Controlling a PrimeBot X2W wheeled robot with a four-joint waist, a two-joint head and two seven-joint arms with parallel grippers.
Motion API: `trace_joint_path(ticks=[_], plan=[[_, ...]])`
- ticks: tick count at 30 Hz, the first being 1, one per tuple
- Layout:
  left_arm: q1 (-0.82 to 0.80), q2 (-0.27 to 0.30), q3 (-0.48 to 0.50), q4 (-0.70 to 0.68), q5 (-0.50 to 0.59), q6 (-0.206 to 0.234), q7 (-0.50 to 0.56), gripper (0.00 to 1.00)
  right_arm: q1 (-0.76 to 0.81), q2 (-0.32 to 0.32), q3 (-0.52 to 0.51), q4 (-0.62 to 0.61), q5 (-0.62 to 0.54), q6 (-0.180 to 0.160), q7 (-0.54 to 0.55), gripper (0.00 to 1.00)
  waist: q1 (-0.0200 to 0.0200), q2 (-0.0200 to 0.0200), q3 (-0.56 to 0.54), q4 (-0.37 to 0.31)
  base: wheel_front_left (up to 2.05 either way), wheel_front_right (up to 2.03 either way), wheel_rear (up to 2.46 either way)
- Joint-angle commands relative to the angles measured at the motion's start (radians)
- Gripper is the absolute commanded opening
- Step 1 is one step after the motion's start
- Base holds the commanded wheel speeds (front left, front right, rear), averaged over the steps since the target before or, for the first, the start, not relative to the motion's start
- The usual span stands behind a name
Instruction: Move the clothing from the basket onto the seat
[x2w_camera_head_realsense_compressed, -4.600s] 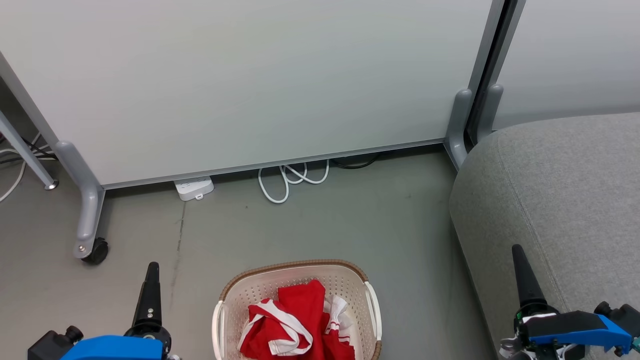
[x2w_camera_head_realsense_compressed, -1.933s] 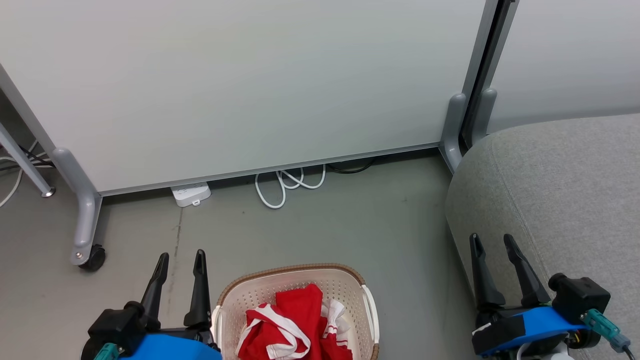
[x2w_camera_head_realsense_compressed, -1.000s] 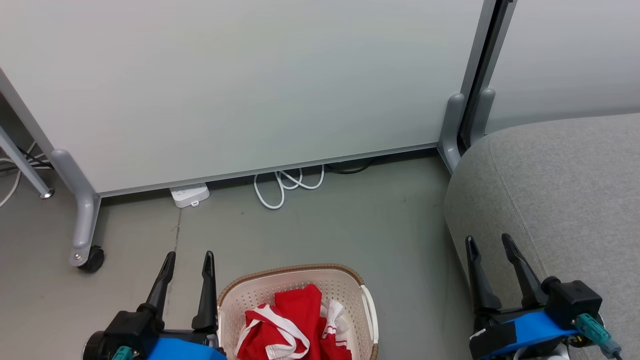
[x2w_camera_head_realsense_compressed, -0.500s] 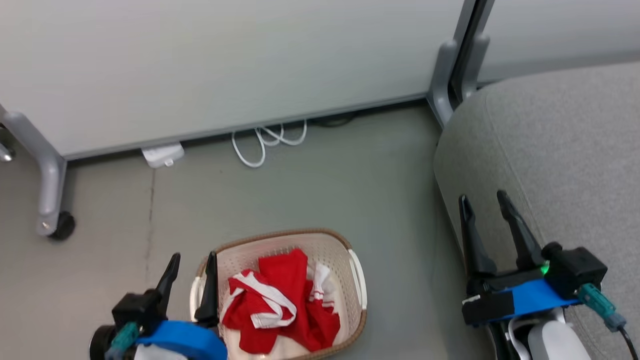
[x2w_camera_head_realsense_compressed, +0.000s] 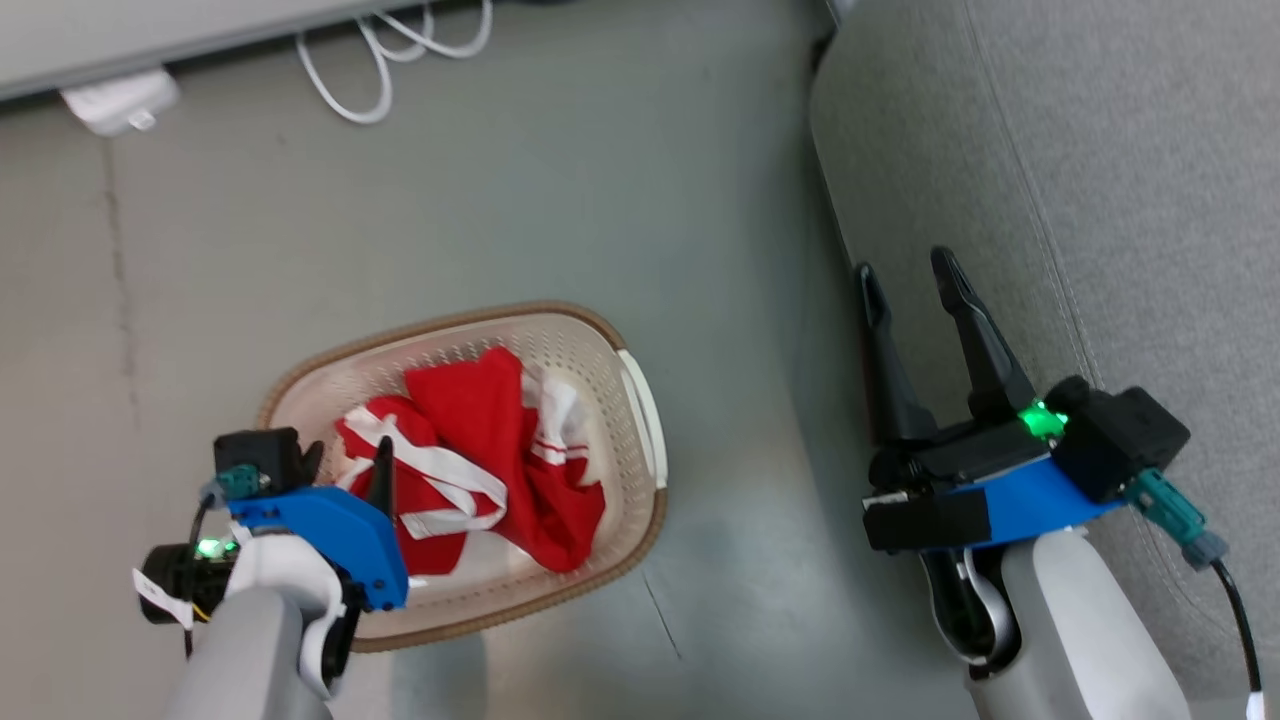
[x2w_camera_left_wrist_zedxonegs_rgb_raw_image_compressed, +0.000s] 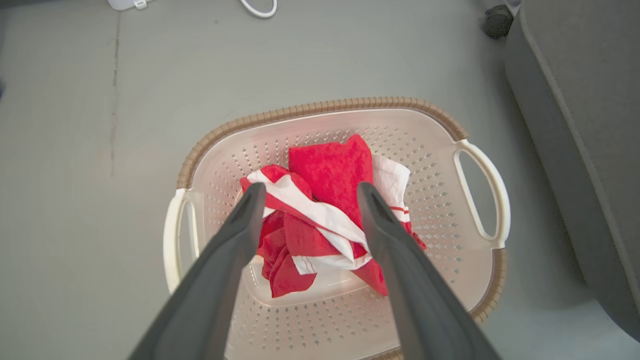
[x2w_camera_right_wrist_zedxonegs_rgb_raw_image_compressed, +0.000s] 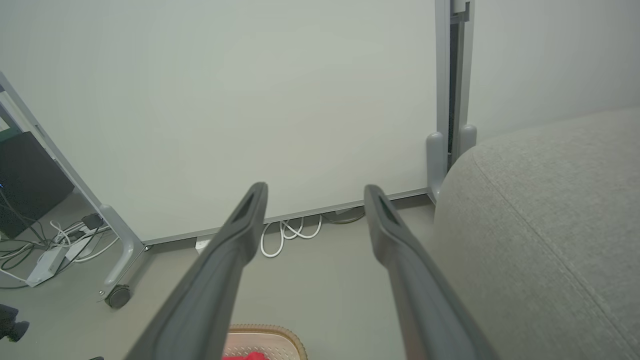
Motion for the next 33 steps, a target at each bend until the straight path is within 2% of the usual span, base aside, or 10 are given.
trace_joint_path(ticks=[1, 7, 15, 22, 27, 28, 29, 30, 31, 33], plan=[[-0.032, 0.02, 0.011, 0.022, 0.003, 0.012, 0.018, 1.0, -0.036, -0.002, 0.016, 0.003, 0.01, 0.0, -0.008, 1.0, -0.0002, -0.0001, 0.107, -0.078, 0.0, 0.0, 0.0], [-0.113, 0.05, 0.043, 0.127, -0.017, 0.056, 0.082, 1.0, -0.107, -0.002, 0.071, 0.005, 0.067, 0.0, -0.016, 1.0, -0.0002, -0.0001, 0.203, -0.156, 0.0, 0.0, 0.0], [-0.193, 0.074, 0.094, 0.209, -0.046, 0.136, 0.119, 1.0, -0.137, -0.002, 0.103, -0.027, 0.124, 0.0, -0.015, 1.0, -0.0002, -0.0001, 0.292, -0.222, 0.0, 0.0, 0.0], [-0.225, 0.106, 0.117, 0.241, -0.054, 0.18, 0.121, 1.0, -0.152, -0.002, 0.119, -0.044, 0.154, 0.0, -0.015, 1.0, -0.0002, -0.0001, 0.339, -0.254, 0.0, 0.0, 0.0], [-0.213, 0.132, 0.114, 0.272, -0.049, 0.192, 0.128, 1.0, -0.155, -0.002, 0.131, -0.051, 0.168, 0.0, -0.015, 1.0, -0.0002, -0.0001, 0.356, -0.271, 0.0, 0.0, 0.0], [-0.21, 0.135, 0.111, 0.276, -0.047, 0.192, 0.131, 0.83, -0.153, -0.002, 0.133, -0.051, 0.169, 0.0, -0.015, 1.0, -0.0002, -0.0001, 0.357, -0.272, 0.0, 0.0, 0.0], [-0.209, 0.137, 0.11, 0.278, -0.048, 0.19, 0.131, 0.38, -0.152, -0.002, 0.133, -0.052, 0.171, 0.0, -0.015, 1.0, -0.0002, -0.0001, 0.36, -0.274, 0.0, 0.0, 0.0], [-0.21, 0.138, 0.11, 0.28, -0.05, 0.189, 0.129, 0.1, -0.152, -0.002, 0.134, -0.052, 0.172, 0.0, -0.015, 1.0, -0.0002, -0.0001, 0.362, -0.275, 0.0, 0.0, 0.0], [-0.21, 0.14, 0.108, 0.282, -0.052, 0.186, 0.129, 0.0, -0.152, -0.002, 0.135, -0.053, 0.173, 0.0, -0.015, 1.0, -0.0002, -0.0001, 0.365, -0.276, 0.0, 0.0, 0.0], [-0.214, 0.14, 0.107, 0.284, -0.057, 0.181, 0.129, 0.0, -0.153, -0.002, 0.134, -0.053, 0.174, 0.0, -0.015, 1.0, -0.0002, -0.0001, 0.368, -0.276, 0.0, 0.0, 0.0]])
